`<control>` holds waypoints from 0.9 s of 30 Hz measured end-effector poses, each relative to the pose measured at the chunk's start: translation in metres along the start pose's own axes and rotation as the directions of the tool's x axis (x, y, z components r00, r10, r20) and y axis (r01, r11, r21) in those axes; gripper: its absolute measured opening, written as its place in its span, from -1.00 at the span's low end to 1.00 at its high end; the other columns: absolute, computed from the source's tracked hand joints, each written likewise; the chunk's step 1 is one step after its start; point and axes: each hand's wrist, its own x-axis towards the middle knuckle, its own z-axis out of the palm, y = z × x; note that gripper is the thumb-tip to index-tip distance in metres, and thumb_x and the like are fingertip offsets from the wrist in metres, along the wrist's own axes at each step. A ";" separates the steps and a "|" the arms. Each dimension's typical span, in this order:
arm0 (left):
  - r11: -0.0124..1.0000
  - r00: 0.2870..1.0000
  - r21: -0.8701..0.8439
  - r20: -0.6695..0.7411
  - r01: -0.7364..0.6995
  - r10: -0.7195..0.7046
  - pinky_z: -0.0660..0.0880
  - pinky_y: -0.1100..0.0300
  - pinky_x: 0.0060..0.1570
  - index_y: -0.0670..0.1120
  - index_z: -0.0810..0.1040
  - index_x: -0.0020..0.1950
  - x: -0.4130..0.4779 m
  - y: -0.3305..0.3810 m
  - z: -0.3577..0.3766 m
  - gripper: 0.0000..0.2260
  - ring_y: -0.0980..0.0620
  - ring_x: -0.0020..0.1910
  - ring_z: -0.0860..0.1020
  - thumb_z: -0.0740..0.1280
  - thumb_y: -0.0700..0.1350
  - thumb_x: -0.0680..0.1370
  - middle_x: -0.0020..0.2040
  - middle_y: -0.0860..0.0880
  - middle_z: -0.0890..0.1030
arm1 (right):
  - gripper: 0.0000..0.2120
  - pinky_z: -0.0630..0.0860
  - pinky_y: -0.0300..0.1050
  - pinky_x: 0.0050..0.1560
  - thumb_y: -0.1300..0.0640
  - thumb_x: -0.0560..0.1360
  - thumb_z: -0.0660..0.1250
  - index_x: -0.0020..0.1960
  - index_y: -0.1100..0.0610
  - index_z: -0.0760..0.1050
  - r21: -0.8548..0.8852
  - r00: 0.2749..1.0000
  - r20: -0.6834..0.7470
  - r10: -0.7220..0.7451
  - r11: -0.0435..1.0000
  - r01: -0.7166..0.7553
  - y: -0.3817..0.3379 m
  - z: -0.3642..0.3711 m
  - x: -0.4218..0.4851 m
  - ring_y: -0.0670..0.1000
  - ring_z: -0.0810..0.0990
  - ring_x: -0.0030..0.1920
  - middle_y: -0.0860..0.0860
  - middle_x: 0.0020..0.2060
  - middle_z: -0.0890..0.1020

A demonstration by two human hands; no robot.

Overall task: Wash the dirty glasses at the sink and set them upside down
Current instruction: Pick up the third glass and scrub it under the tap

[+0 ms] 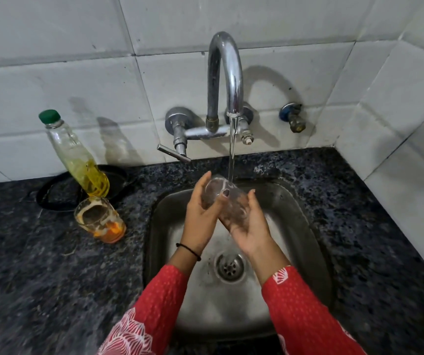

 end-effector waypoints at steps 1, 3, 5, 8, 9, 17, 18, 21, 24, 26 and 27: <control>0.996 0.998 -0.065 -0.030 0.057 -0.059 0.44 0.18 0.26 -0.04 0.33 0.42 -0.002 -0.002 -0.002 -0.54 0.19 0.26 0.49 0.32 -0.13 0.54 0.29 0.07 0.50 | -0.55 0.55 0.04 0.11 -0.12 0.52 0.26 0.23 0.20 0.47 -0.038 1.000 -0.003 -0.013 0.999 0.013 -0.004 0.002 -0.001 0.14 0.63 -0.01 0.20 0.02 0.65; 0.956 0.977 -0.236 -0.082 0.174 -0.198 0.45 0.04 0.27 -0.07 0.34 0.43 -0.003 -0.008 -0.006 -0.57 0.02 0.27 0.50 0.24 -0.02 0.57 0.30 -0.06 0.52 | -0.51 0.54 0.06 0.11 -0.08 0.45 0.37 0.28 0.14 0.44 -0.180 0.999 0.025 -0.040 0.983 0.043 -0.010 0.007 -0.002 0.15 0.61 0.06 0.18 0.08 0.61; 0.887 0.951 -0.389 -0.077 0.248 -0.299 0.49 0.03 0.19 -0.11 0.44 0.33 -0.004 -0.013 -0.009 -0.63 -0.06 0.17 0.57 0.14 0.04 0.61 0.20 -0.15 0.59 | -0.46 0.52 0.04 0.07 0.03 0.38 0.44 0.33 0.04 0.40 -0.312 0.989 0.112 -0.096 0.942 0.126 -0.010 0.016 -0.004 0.11 0.59 0.11 0.12 0.17 0.57; 0.832 0.913 -0.425 -0.034 0.355 -0.407 0.52 0.12 0.05 -0.06 0.56 0.14 -0.005 -0.019 -0.011 -0.60 -0.02 0.02 0.63 0.04 0.14 0.62 0.06 -0.11 0.66 | -0.43 0.54 0.01 0.06 0.38 0.39 0.40 0.30 0.01 0.35 -0.398 0.945 0.233 -0.232 0.863 0.310 -0.010 0.031 -0.008 0.00 0.62 0.04 0.10 0.17 0.56; 0.841 0.894 -0.359 -0.037 0.405 -0.446 0.51 0.17 -0.04 -0.05 0.58 0.08 -0.004 -0.020 -0.013 -0.59 0.02 -0.07 0.63 0.03 0.16 0.62 0.01 -0.08 0.66 | -0.40 0.54 0.00 0.11 0.43 0.38 0.40 0.28 -0.01 0.34 -0.459 0.926 0.248 -0.286 0.807 0.372 -0.011 0.035 -0.007 0.00 0.61 0.07 0.10 0.15 0.56; 0.997 0.901 0.046 -0.433 0.066 -0.040 0.47 0.01 0.06 -0.27 0.51 0.05 0.054 0.030 -0.029 -0.83 -0.06 -0.04 0.55 0.17 -0.21 0.60 -0.07 -0.18 0.60 | -0.39 0.46 -0.37 -0.04 0.31 0.21 0.56 0.09 -0.09 0.38 -0.750 0.794 0.355 -0.493 0.357 0.557 -0.025 0.051 -0.001 -0.18 0.56 -0.03 -0.16 -0.04 0.56; 0.997 0.872 0.080 -0.486 -0.025 0.060 0.46 0.06 -0.02 -0.22 0.53 -0.03 0.064 0.047 -0.026 -0.84 -0.01 -0.13 0.54 0.16 -0.25 0.60 -0.15 -0.11 0.60 | -0.40 0.47 -0.33 -0.03 0.28 0.19 0.57 0.07 -0.10 0.39 -0.762 0.782 0.361 -0.508 0.323 0.561 -0.027 0.051 0.000 -0.16 0.57 -0.03 -0.15 -0.05 0.58; 0.936 0.868 0.328 -0.417 -0.130 0.268 0.47 0.23 0.09 -0.17 0.63 0.07 0.084 0.078 -0.006 -0.81 0.03 0.06 0.55 0.22 -0.21 0.59 0.16 -0.14 0.60 | -0.35 0.51 -0.27 0.01 0.26 0.17 0.59 0.18 0.02 0.43 -0.764 0.770 0.353 -0.532 0.311 0.565 -0.031 0.054 0.000 -0.16 0.59 -0.03 -0.12 -0.04 0.61; 0.817 0.894 0.557 -0.276 -0.150 0.353 0.49 0.11 0.14 -0.10 0.65 0.09 0.091 0.071 -0.004 -0.81 -0.09 0.15 0.56 0.25 -0.18 0.58 0.22 -0.20 0.56 | -0.34 0.49 -0.33 -0.01 0.27 0.20 0.57 0.22 0.03 0.40 -0.747 0.772 0.352 -0.530 0.337 0.573 -0.032 0.059 -0.006 -0.24 0.55 -0.03 -0.19 -0.06 0.57; 0.801 0.892 0.561 -0.226 -0.209 0.391 0.49 0.20 0.03 -0.09 0.65 0.07 0.085 0.065 -0.011 -0.80 -0.04 0.00 0.58 0.24 -0.21 0.58 0.06 -0.16 0.63 | -0.34 0.46 -0.39 -0.06 0.30 0.23 0.55 0.23 0.02 0.37 -0.735 0.780 0.362 -0.510 0.359 0.576 -0.031 0.059 -0.013 -0.27 0.53 -0.04 -0.20 -0.07 0.54; 0.804 0.889 0.550 -0.220 -0.226 0.401 0.49 0.21 0.00 -0.11 0.64 0.06 0.080 0.064 -0.013 -0.80 -0.03 -0.04 0.58 0.23 -0.22 0.58 0.00 -0.15 0.64 | -0.35 0.46 -0.38 -0.05 0.30 0.23 0.55 0.22 0.00 0.37 -0.737 0.783 0.370 -0.500 0.355 0.575 -0.031 0.058 -0.015 -0.27 0.53 -0.04 -0.19 -0.06 0.54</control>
